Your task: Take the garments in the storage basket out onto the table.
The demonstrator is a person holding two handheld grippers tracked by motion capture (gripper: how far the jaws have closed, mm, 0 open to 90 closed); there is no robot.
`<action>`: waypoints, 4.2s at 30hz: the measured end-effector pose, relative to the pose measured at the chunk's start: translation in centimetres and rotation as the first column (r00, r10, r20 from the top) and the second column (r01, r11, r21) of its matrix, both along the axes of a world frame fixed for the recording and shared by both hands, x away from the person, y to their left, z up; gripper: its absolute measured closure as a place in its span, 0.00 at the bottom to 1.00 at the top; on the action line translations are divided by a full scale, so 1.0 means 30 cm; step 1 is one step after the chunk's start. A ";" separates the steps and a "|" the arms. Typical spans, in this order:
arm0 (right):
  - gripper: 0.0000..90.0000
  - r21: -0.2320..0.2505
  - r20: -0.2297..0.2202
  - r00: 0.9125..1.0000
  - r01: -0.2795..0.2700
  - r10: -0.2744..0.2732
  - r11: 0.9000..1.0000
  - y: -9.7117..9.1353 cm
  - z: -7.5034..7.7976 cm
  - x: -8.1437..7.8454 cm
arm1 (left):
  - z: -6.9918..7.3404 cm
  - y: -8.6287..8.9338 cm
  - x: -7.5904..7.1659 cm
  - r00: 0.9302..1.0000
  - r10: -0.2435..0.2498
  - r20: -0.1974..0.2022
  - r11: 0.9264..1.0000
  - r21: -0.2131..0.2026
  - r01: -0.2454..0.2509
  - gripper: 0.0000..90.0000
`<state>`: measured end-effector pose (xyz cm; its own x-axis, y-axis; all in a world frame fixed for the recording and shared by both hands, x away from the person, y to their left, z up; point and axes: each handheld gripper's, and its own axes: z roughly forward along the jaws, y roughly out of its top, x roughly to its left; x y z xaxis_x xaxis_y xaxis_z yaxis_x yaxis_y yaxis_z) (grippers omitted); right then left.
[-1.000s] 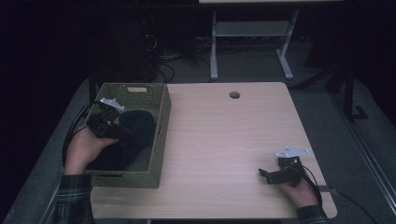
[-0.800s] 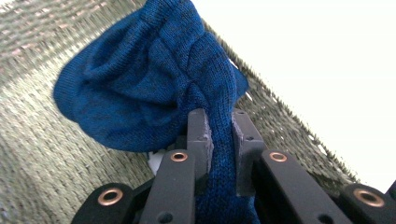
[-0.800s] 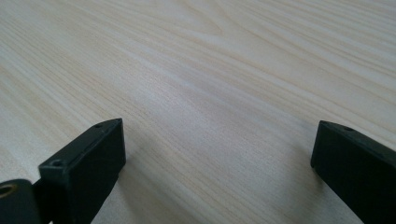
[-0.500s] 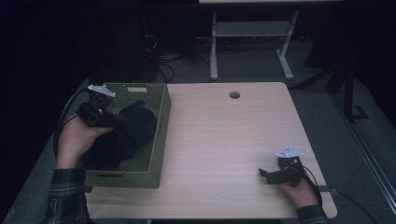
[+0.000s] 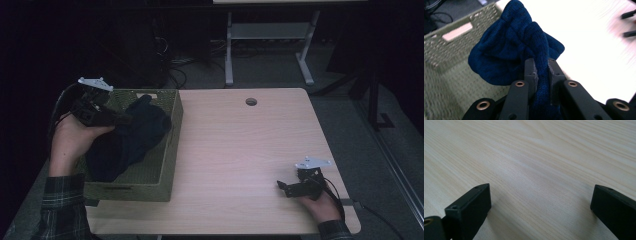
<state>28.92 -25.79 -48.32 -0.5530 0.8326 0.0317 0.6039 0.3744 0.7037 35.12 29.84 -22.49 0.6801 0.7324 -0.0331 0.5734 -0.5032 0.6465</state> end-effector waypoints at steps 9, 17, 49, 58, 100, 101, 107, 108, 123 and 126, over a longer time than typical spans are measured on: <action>0.03 0.000 0.000 1.000 0.000 0.000 1.000 0.000 0.000 0.000 | 0.074 -0.049 -0.001 0.999 -0.040 0.012 0.999 0.014 0.040 0.90; 0.03 0.000 0.000 1.000 0.000 0.000 1.000 0.000 0.000 0.000 | 0.170 -0.093 -0.009 0.995 -0.101 0.022 0.995 0.001 0.101 0.90; 0.03 0.000 0.000 1.000 0.000 0.000 1.000 0.000 0.000 0.000 | 0.248 -0.372 0.011 0.949 -0.312 0.033 0.948 -0.052 0.314 0.90; 0.03 0.002 -0.001 1.000 0.001 -0.001 1.000 0.000 0.000 0.000 | 0.224 -0.484 0.027 0.935 -0.353 0.045 0.933 -0.060 0.355 0.90; 0.03 0.000 0.001 1.000 -0.022 0.022 1.000 0.001 0.001 0.001 | -0.050 -0.868 0.066 0.906 -0.424 0.007 0.900 -0.107 0.422 0.90; 0.03 0.001 0.001 1.000 -0.021 0.021 1.000 0.001 0.001 0.001 | -0.058 -0.877 0.064 0.908 -0.419 0.011 0.902 -0.112 0.417 0.90; 0.03 0.002 0.001 1.000 -0.019 0.019 1.000 0.002 0.001 -0.002 | -0.119 -0.913 0.063 0.910 -0.415 0.006 0.903 -0.124 0.412 0.90; 0.03 0.003 0.001 1.000 -0.019 0.019 1.000 0.002 0.001 -0.002 | -0.132 -0.917 0.065 0.910 -0.416 0.003 0.902 -0.127 0.413 0.90; 0.03 0.005 0.001 1.000 -0.027 0.027 1.000 0.000 0.000 -0.008 | -0.328 -0.965 0.102 0.907 -0.410 -0.094 0.907 -0.145 0.395 0.89; 0.03 0.007 -0.005 1.000 -0.024 0.024 1.000 0.001 0.000 -0.009 | -0.362 -0.964 0.108 0.908 -0.404 -0.111 0.911 -0.139 0.388 0.89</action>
<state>28.64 -25.75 -48.31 -0.5728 0.8187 0.0403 0.5980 0.3837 0.7037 38.37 0.91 -33.35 0.8965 0.3901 -0.2099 0.4272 -0.6363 0.6423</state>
